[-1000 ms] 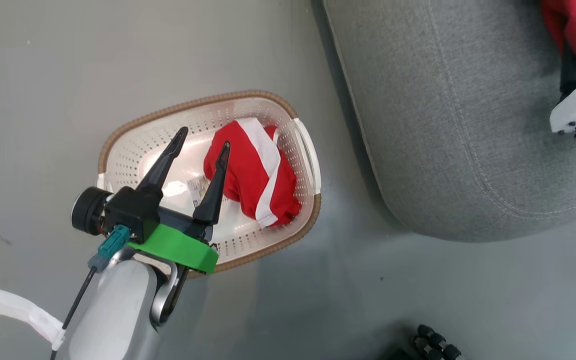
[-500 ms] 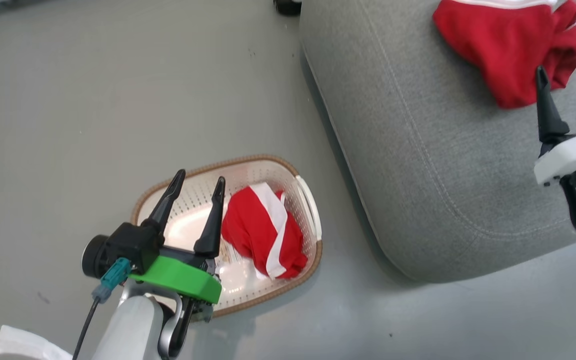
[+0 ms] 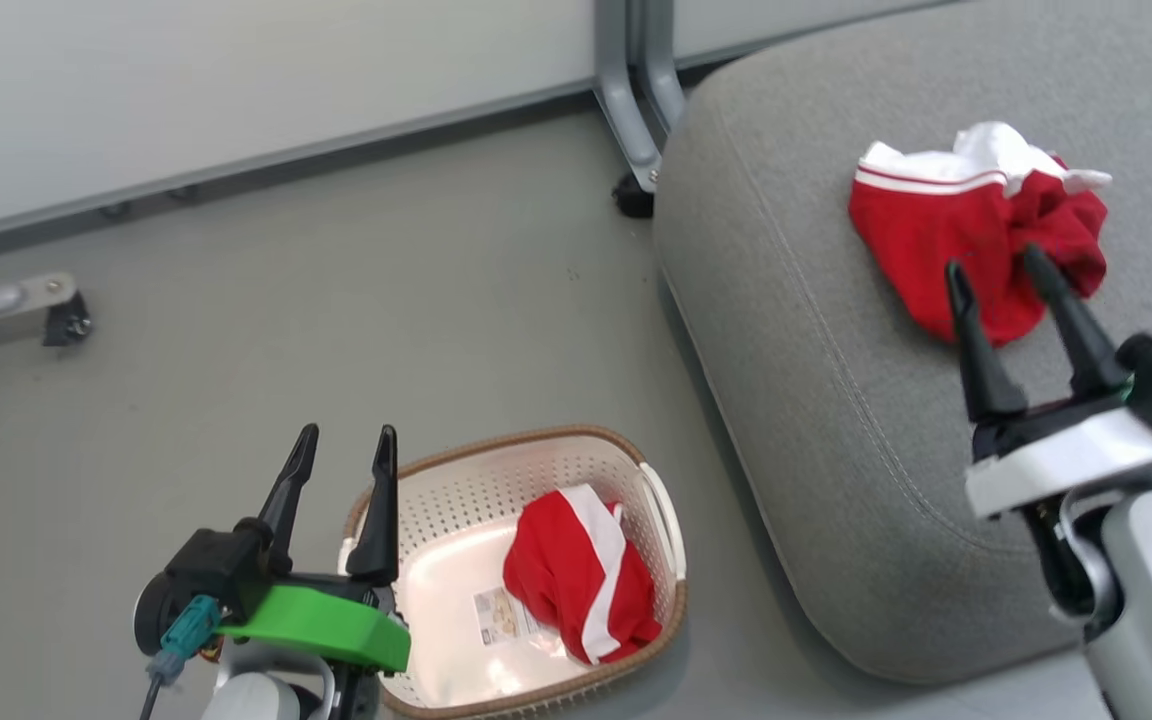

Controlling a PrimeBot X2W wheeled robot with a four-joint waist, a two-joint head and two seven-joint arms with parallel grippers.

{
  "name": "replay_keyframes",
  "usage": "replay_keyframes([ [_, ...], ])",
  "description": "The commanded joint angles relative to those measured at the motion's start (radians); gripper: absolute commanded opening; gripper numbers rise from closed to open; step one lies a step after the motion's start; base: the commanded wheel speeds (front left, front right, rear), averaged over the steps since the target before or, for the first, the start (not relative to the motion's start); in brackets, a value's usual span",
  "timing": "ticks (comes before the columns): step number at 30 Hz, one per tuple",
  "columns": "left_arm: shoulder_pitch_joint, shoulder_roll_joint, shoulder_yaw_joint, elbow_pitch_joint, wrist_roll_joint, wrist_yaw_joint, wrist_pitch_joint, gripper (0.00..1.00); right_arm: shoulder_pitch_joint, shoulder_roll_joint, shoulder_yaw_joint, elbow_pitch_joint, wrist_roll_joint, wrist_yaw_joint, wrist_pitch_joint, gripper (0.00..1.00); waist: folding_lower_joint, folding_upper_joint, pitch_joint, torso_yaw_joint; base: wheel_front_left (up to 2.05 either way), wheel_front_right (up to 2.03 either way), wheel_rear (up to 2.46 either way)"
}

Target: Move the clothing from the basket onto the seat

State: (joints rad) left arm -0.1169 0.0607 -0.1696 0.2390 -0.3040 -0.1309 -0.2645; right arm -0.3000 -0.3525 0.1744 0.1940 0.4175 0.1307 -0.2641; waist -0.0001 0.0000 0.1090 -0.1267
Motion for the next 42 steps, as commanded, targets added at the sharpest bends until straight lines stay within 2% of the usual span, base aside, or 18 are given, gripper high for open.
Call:
replay_keyframes([
  [1,0.022,0.001,0.008,-0.002,0.008,0.001,0.0,1.0,0.038,0.02,-0.001,-0.02,-0.008,0.0,-0.001,1.0,0.0001,0.0,-0.08,0.082,0.0,0.0,0.0],
  [6,0.054,-0.004,0.029,-0.007,0.008,0.001,0.001,1.0,0.141,0.082,0.015,-0.074,-0.018,0.0,-0.001,1.0,0.0001,0.0,-0.115,0.134,0.0,0.0,0.0],
  [12,0.079,-0.007,0.056,-0.001,0.007,0.001,0.0,1.0,0.233,0.146,-0.018,-0.087,-0.029,0.0,-0.001,1.0,0.0001,0.0,-0.141,0.187,0.0,0.0,0.0],
  [20,0.116,-0.009,0.104,0.008,0.002,0.001,0.0,1.0,0.279,0.194,-0.022,-0.088,-0.048,0.0,-0.001,1.0,0.0001,0.0,-0.169,0.211,0.0,0.0,0.0],
  [42,0.128,-0.01,0.107,0.02,-0.018,0.001,0.0,1.0,0.265,0.205,-0.008,-0.08,-0.052,0.0,-0.001,1.0,0.0001,0.0,-0.179,0.204,0.0,0.0,0.0],
])
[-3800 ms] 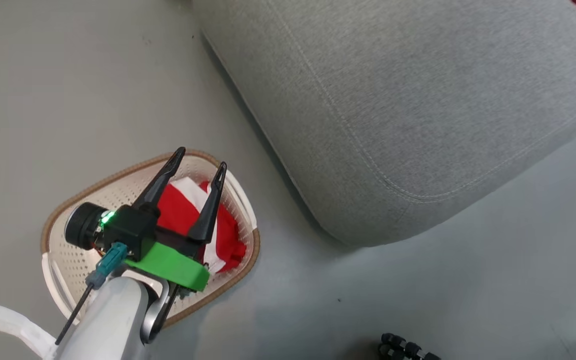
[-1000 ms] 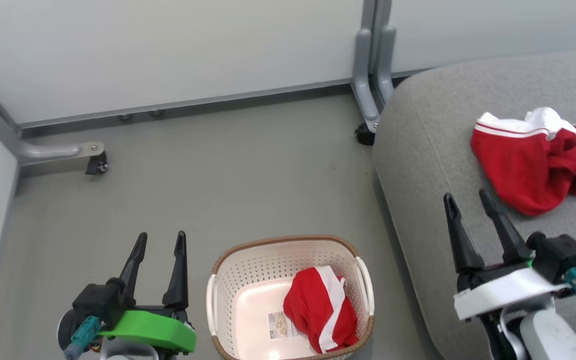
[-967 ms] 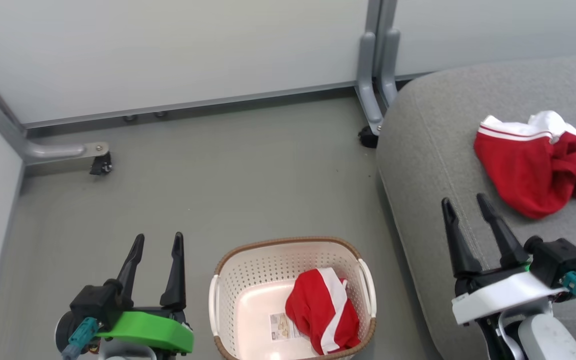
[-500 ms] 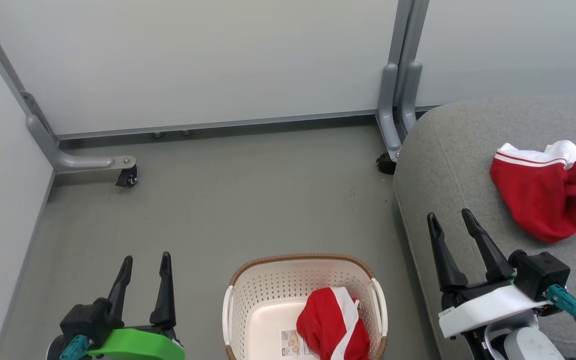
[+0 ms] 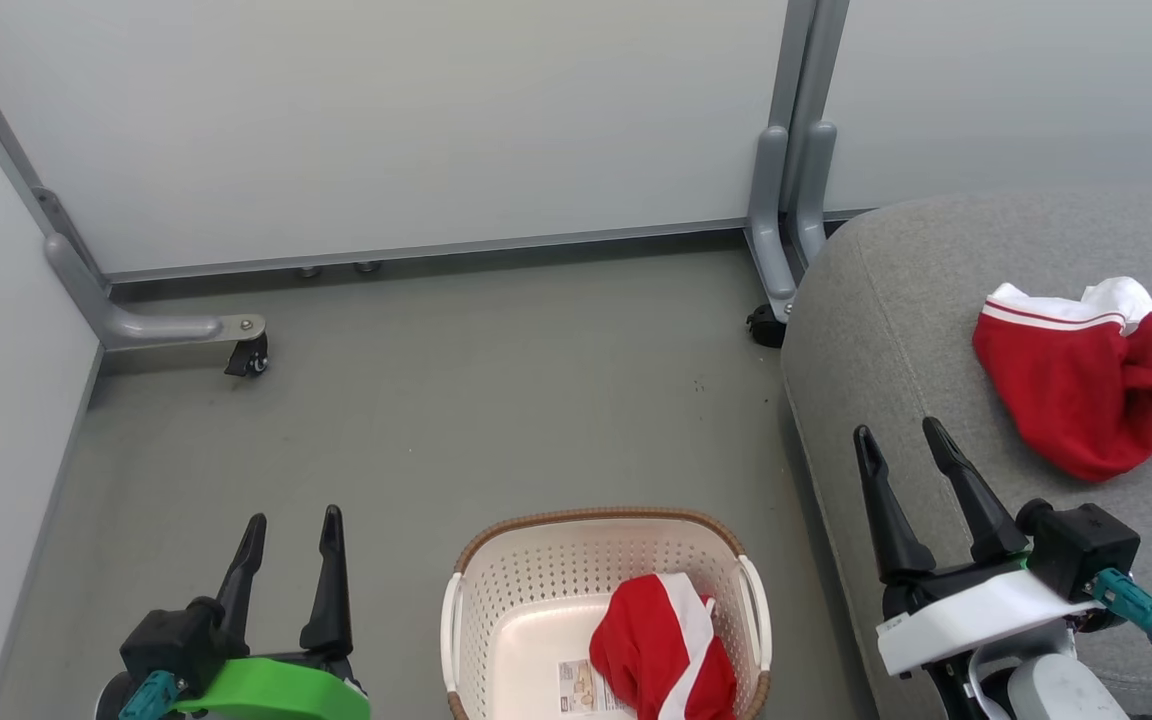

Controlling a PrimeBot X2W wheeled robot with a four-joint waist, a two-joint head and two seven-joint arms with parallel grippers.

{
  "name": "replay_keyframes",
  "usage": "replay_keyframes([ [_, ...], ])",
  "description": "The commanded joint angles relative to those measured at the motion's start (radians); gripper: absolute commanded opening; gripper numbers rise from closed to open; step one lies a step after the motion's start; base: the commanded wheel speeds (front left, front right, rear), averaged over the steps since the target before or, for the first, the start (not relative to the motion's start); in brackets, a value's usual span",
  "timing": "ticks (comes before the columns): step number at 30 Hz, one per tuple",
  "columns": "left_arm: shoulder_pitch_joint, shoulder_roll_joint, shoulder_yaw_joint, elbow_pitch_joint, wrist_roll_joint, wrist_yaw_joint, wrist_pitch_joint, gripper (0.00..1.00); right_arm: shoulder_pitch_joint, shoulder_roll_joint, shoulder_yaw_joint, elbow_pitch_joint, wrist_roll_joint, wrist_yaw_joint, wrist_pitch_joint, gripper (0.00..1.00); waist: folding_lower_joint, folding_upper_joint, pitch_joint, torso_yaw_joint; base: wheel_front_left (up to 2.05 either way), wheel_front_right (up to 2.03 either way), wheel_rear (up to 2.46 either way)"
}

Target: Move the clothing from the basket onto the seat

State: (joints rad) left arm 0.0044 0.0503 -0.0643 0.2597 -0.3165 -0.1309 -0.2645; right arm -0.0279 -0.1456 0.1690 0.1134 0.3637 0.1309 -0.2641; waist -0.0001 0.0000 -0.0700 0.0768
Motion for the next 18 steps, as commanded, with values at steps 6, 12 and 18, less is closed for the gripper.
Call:
replay_keyframes([
  [6,0.006,0.0,-0.007,0.002,-0.003,0.001,0.0,1.0,-0.002,-0.001,-0.003,0.004,-0.001,0.0,-0.001,1.0,0.0001,0.0,0.0,0.001,0.0,0.0,0.0],
  [12,0.011,0.001,-0.012,0.001,-0.003,0.001,0.0,1.0,-0.004,0.0,-0.004,0.002,-0.005,0.0,-0.001,1.0,0.0001,0.0,0.005,-0.003,0.0,0.0,0.0],
  [18,-0.006,0.001,-0.047,0.009,0.006,0.001,0.001,1.0,-0.019,-0.012,-0.02,0.01,-0.03,0.0,-0.001,1.0,0.0001,0.0,0.04,-0.02,0.0,0.0,0.0],
])
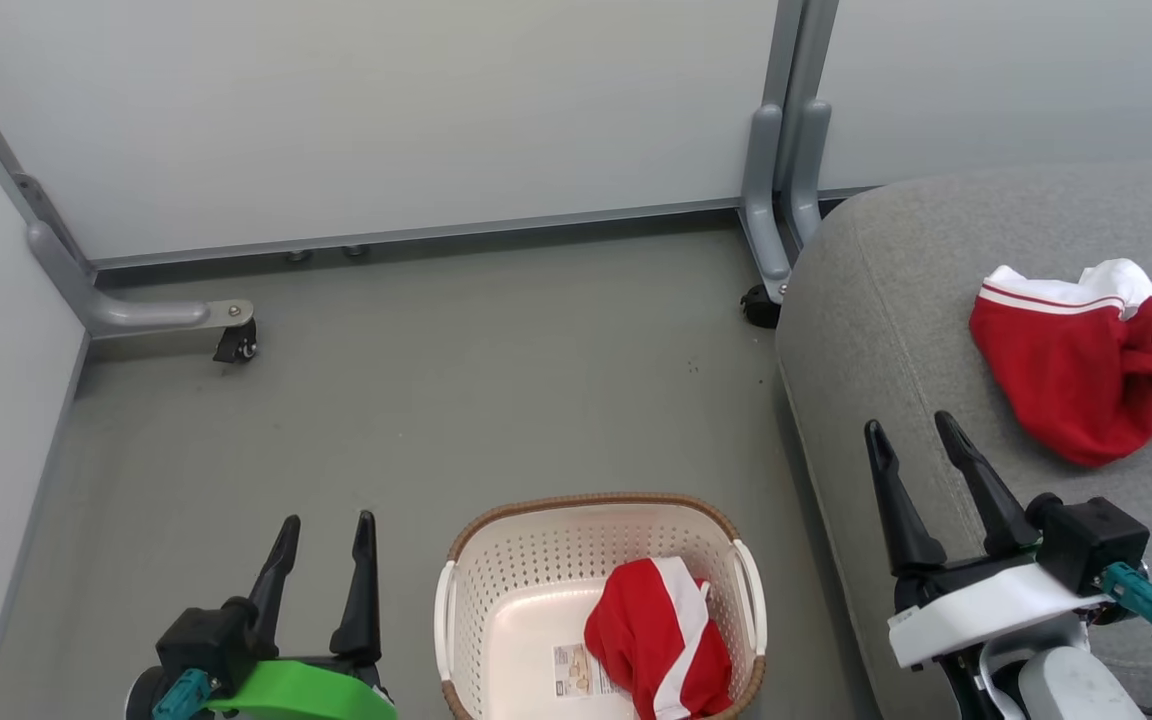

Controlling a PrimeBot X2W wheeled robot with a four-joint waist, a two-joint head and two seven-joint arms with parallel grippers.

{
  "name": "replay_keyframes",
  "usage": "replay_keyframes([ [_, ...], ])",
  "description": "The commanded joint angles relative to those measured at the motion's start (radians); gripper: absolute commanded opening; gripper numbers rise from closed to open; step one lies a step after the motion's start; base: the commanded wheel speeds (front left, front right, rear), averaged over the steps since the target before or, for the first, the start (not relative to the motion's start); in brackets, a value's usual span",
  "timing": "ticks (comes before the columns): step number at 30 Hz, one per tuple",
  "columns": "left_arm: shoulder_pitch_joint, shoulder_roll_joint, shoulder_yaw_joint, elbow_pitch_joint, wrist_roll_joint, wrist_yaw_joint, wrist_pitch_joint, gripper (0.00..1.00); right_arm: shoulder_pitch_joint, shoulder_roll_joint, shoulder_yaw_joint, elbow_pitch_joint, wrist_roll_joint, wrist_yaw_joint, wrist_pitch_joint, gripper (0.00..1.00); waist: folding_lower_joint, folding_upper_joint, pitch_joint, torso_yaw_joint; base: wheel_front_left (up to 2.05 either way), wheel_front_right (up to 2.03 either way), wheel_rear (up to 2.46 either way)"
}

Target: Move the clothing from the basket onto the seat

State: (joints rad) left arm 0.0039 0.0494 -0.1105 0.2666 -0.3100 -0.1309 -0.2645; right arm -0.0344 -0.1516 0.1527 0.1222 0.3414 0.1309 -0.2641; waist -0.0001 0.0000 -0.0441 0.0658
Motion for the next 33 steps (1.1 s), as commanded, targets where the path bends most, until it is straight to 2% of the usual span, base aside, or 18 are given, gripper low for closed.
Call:
replay_keyframes([
  [1,-0.009,0.002,-0.011,0.008,-0.004,0.001,0.001,1.0,-0.016,-0.006,-0.01,0.001,-0.012,0.0,-0.001,1.0,0.0001,0.0,0.025,-0.014,0.0,0.0,0.0],
  [8,-0.076,0.002,-0.071,0.075,0.015,0.001,0.0,1.0,-0.06,-0.019,-0.031,-0.024,-0.038,0.0,-0.001,1.0,0.0001,0.0,0.159,-0.07,0.0,0.0,0.0],
  [17,-0.321,0.038,-0.181,0.266,0.048,0.001,0.0,1.0,-0.162,-0.008,-0.061,-0.084,-0.04,0.0,-0.001,1.0,0.0001,0.0,0.469,-0.16,0.0,0.0,0.0],
  [27,-0.628,0.077,-0.39,0.497,0.038,0.001,0.0,1.0,-0.235,0.013,-0.055,-0.133,-0.072,0.0,-0.001,1.0,0.0001,0.0,0.724,-0.221,0.0,0.0,0.0],
  [33,-0.778,0.089,-0.573,0.663,0.034,0.001,0.0,1.0,-0.262,0.033,-0.039,-0.16,-0.08,0.0,-0.001,1.0,0.0001,0.0,0.834,-0.251,0.0,0.0,0.0],
])
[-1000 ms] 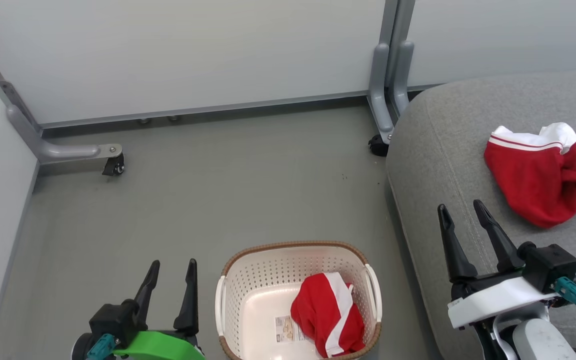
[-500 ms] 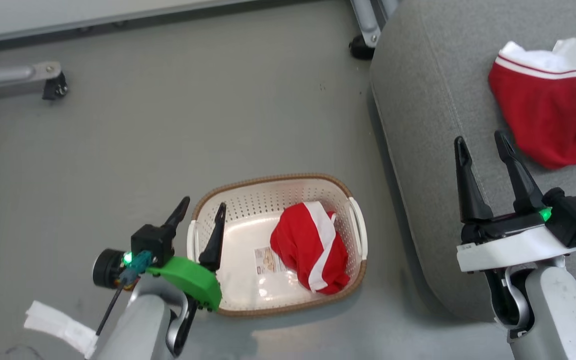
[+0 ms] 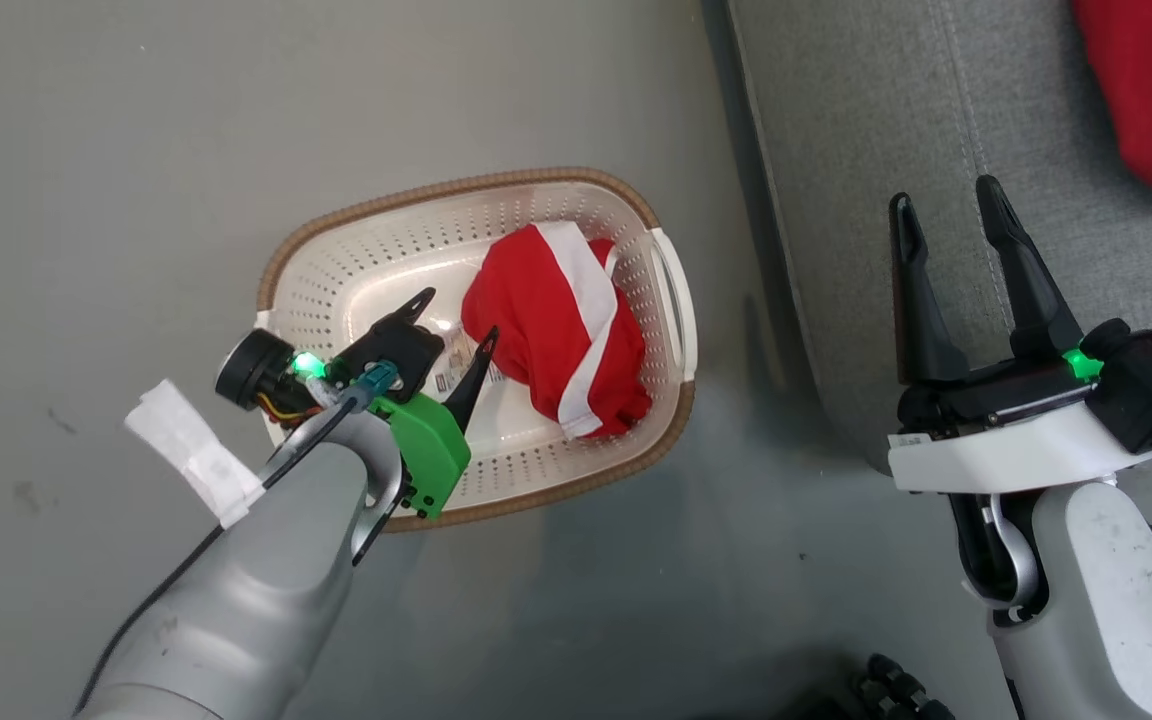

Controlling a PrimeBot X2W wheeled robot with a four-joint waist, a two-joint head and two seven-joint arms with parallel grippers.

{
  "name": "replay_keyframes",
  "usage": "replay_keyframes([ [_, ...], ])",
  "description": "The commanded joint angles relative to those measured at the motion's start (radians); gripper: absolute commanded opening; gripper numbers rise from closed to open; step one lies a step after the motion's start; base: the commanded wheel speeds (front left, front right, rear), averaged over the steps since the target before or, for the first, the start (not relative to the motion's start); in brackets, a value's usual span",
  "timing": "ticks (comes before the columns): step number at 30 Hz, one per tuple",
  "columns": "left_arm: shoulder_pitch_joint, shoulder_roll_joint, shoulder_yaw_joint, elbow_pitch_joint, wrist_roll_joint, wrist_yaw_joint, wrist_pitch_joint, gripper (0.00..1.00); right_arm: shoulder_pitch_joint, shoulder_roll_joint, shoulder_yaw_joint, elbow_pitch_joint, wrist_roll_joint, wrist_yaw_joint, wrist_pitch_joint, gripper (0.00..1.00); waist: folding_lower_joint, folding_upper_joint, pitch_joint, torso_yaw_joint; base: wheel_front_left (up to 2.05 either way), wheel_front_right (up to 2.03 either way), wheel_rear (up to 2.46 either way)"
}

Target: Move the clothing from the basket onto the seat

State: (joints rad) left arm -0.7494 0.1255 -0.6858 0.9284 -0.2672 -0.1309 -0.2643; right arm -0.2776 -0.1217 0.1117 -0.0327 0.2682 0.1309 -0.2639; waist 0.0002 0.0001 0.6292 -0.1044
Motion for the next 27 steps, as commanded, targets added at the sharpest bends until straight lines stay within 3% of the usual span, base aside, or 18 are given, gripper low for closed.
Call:
replay_keyframes([
  [1,-0.058,0.025,-0.05,0.028,0.023,0.001,0.0,1.0,-0.025,0.005,0.007,-0.01,-0.008,0.0,-0.001,1.0,-0.0002,-0.0001,0.18,-0.086,0.0,0.0,0.0],
  [5,-0.152,0.044,-0.194,0.113,0.066,0.002,0.0,1.0,-0.049,0.019,0.019,-0.033,-0.007,0.0,-0.001,1.0,-0.0002,-0.0001,0.248,-0.106,0.0,0.0,0.0],
  [13,-0.278,0.073,-0.385,0.222,0.06,0.002,0.0,1.0,-0.081,0.048,0.058,-0.055,0.004,0.0,-0.001,1.0,-0.0002,-0.0001,0.356,-0.151,0.0,0.0,0.0],
  [24,-0.405,0.088,-0.529,0.305,0.076,0.002,0.0,1.0,-0.077,0.066,0.084,-0.055,0.032,0.0,0.001,1.0,-0.0002,-0.0001,0.43,-0.193,0.0,0.0,0.0],
  [27,-0.432,0.088,-0.557,0.327,0.132,0.043,0.006,1.0,-0.067,0.067,0.079,-0.05,0.042,-0.001,0.002,1.0,-0.0002,-0.0001,0.438,-0.196,0.0,0.0,0.0],
])
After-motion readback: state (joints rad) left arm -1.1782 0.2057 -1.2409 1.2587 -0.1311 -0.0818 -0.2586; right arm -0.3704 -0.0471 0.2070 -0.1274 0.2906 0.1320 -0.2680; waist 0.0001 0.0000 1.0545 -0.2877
